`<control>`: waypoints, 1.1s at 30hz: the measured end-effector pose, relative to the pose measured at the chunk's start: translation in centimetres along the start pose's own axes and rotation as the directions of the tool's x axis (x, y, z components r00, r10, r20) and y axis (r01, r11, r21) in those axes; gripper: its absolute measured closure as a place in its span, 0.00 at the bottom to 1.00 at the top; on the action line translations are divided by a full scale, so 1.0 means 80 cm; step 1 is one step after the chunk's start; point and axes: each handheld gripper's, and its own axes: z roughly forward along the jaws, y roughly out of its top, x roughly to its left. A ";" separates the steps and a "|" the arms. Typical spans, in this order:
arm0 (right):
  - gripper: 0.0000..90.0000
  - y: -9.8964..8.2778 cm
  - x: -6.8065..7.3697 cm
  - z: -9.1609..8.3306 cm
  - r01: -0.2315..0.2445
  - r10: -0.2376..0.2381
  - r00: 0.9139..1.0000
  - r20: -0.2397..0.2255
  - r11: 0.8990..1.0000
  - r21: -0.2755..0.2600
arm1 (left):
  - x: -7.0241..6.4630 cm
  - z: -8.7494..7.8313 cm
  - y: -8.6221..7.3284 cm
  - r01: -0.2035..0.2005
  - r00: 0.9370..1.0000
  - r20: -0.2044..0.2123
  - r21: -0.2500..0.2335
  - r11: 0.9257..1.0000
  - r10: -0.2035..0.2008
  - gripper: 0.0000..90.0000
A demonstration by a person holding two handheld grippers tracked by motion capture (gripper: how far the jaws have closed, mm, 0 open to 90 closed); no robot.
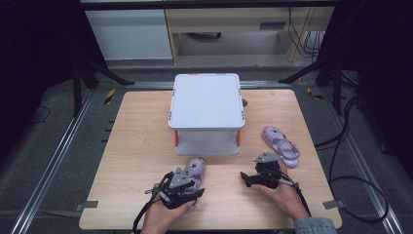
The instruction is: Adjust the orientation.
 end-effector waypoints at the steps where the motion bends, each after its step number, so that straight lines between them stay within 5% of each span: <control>1: 0.11 0.000 0.000 0.000 0.000 0.000 1.000 0.000 1.000 0.000 | 0.000 -0.003 0.000 0.001 1.000 0.001 -0.003 1.000 -0.001 0.56; 6: 0.11 0.000 0.000 0.000 0.000 0.000 1.000 0.000 1.000 0.000 | 0.001 -0.019 -0.002 0.000 1.000 0.001 -0.022 1.000 0.000 0.57; 12: 0.11 0.000 0.000 0.000 0.000 0.000 1.000 0.000 1.000 0.000 | 0.023 -0.038 -0.003 0.016 0.998 -0.055 -0.040 0.999 -0.018 0.59; 17: 0.11 0.000 0.000 0.000 0.000 0.000 1.000 0.000 1.000 0.000 | 0.036 -0.035 -0.009 0.034 0.997 -0.066 -0.032 0.999 -0.036 0.62; 33: 0.11 0.000 0.000 0.000 0.000 0.000 1.000 0.000 1.000 0.000 | 0.042 -0.009 -0.023 0.044 0.996 -0.074 0.025 0.999 -0.042 0.65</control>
